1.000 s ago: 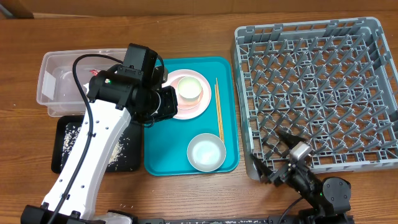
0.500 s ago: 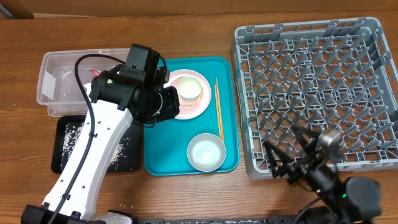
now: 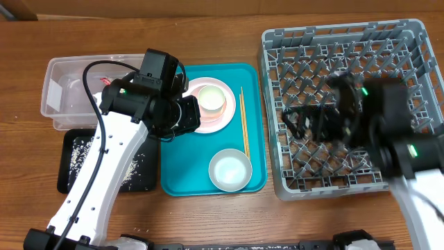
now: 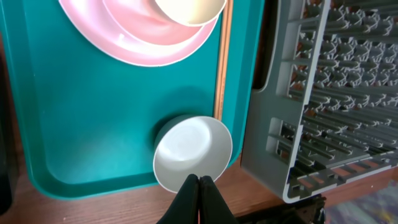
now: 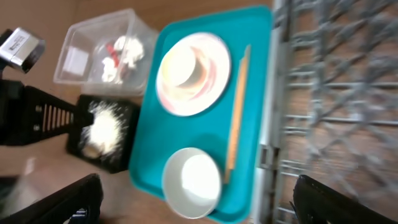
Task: Sort waste into correct bins and load items into the dishwasher
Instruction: 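Grasp the cream cup with the left gripper while raising the right arm over the rack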
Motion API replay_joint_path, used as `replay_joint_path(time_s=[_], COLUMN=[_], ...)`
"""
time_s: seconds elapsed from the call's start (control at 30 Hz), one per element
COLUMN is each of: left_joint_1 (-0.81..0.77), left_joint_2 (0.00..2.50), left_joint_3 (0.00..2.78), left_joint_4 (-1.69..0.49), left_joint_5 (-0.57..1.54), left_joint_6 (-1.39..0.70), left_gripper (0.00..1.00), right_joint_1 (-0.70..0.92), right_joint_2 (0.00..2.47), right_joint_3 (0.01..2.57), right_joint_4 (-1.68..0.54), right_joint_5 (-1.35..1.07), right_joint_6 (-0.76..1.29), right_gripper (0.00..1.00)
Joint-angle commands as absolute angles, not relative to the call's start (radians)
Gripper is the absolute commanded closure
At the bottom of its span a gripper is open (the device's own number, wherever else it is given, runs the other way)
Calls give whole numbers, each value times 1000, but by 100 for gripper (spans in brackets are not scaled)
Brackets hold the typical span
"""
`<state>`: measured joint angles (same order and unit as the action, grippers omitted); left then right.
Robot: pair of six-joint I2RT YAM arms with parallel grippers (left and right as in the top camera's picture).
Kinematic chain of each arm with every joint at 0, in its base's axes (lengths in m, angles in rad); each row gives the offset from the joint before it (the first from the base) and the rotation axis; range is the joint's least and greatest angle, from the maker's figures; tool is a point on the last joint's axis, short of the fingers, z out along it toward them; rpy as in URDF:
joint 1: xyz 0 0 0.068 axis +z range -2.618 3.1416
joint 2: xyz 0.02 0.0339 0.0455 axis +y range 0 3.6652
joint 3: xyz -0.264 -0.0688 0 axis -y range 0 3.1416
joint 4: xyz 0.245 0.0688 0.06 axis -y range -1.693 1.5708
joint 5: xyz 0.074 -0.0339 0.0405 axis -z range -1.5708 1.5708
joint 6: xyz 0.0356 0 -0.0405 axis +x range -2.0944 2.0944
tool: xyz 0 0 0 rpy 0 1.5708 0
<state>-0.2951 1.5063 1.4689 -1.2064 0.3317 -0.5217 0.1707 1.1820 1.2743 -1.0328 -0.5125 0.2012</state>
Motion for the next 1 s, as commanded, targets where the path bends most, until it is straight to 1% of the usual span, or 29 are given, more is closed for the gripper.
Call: replay_joint_path(time_s=[0.0,0.07,0.13,0.23,0.27,0.33,0.4,0.43,0.47,0.6,0.67,0.8,0.87,0.97], left_joint_1=[-302,-302,-302,-302,-302,-302,-302,-302,-302,-302,-302,-302,-302,-302], left_joint_2=[1507,1507,1507,1510,1511,1519,1533,1545,1557,1626,1668,1765,1800,1847], left_joint_3=[1481,1481,1481,1481,1481,1480,1479,1476,1474,1474,1474,1475,1475,1475], left_joint_4=[-1201,-1200,-1187,-1123,-1103,-1060,-1018,-995,-980,-939,-906,-830,-807,-785], left_joint_5=[329,328,308,230,202,142,91,67,50,15,17,19,19,27], left_joint_6=[-532,-532,-540,-570,-581,-603,-614,-614,-616,-660,-678,-693,-693,-697], left_gripper=[96,96,96,96,95,89,87,85,78,58,55,56,63,65], right_joint_1=[174,175,175,175,175,175,175,175,175,175,175,175,175,175], right_joint_2=[1309,1370,1426,1494,1505,1515,1515,1515,1515,1515,1515,1515,1515,1515], right_joint_3=[1310,1310,1310,1310,1310,1310,1309,1309,1309,1309,1308,1308,1308,1308], right_joint_4=[-987,-966,-962,-963,-963,-964,-965,-968,-974,-990,-992,-992,-993,-993], right_joint_5=[-851,-906,-858,-664,-604,-465,-347,-290,-245,-158,-148,-149,-148,-146], right_joint_6=[186,186,186,191,204,221,221,221,221,221,220,220,220,220], right_gripper=[0,0,5,5,5,5,5,4,3,1,1,0,0,0])
